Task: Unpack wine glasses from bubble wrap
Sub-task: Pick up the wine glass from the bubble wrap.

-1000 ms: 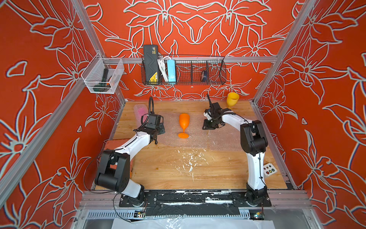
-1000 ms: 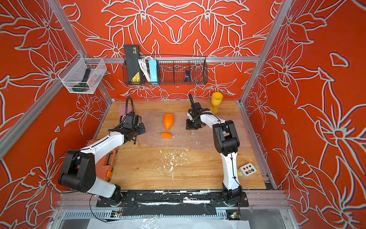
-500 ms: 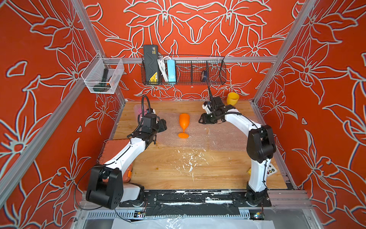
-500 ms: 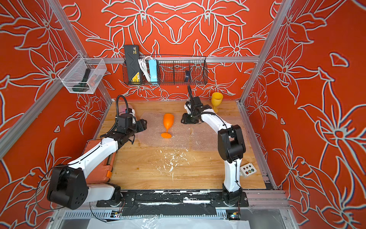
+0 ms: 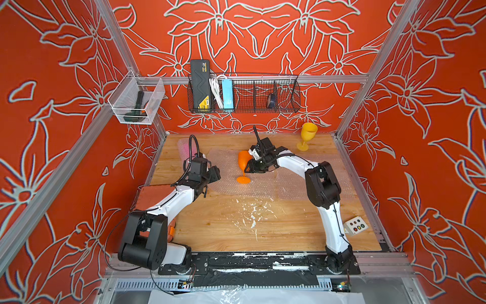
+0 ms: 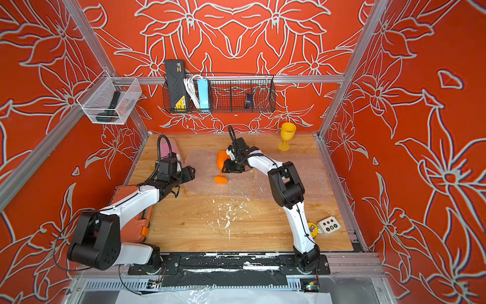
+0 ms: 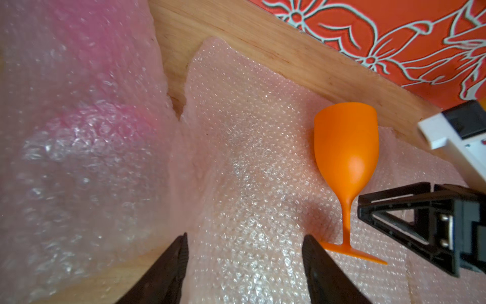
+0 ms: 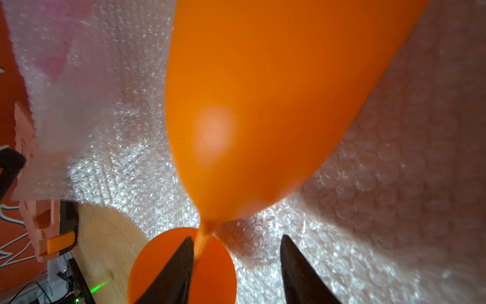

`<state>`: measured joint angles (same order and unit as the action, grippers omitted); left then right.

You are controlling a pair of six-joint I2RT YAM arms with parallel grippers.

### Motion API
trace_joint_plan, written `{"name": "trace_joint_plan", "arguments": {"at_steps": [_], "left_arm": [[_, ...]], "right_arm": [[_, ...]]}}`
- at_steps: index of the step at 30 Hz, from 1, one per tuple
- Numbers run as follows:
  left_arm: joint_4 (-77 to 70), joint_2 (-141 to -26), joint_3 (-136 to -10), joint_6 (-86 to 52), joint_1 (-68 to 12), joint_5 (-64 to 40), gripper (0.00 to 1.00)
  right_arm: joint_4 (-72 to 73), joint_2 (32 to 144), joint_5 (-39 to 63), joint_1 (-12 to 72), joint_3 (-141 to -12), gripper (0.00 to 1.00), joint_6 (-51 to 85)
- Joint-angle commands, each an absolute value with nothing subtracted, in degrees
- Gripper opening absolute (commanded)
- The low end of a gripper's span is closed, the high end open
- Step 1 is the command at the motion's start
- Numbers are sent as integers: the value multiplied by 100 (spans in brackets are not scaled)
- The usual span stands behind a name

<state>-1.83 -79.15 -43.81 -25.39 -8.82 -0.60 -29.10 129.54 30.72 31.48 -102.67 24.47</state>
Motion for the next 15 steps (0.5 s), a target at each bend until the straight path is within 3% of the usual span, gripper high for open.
{"name": "trace_joint_plan", "arguments": {"at_steps": [1, 15], "left_arm": [[-345, -8003, -4343, -2536, -828, -104, 68], [-631, -8462, -4214, -2542, -816, -472, 68]], "right_arm": [[-2904, 13203, 3193, 3179, -10589, 53, 2584], [-2562, 13074, 3228, 3329, -10649, 58, 2930]]}}
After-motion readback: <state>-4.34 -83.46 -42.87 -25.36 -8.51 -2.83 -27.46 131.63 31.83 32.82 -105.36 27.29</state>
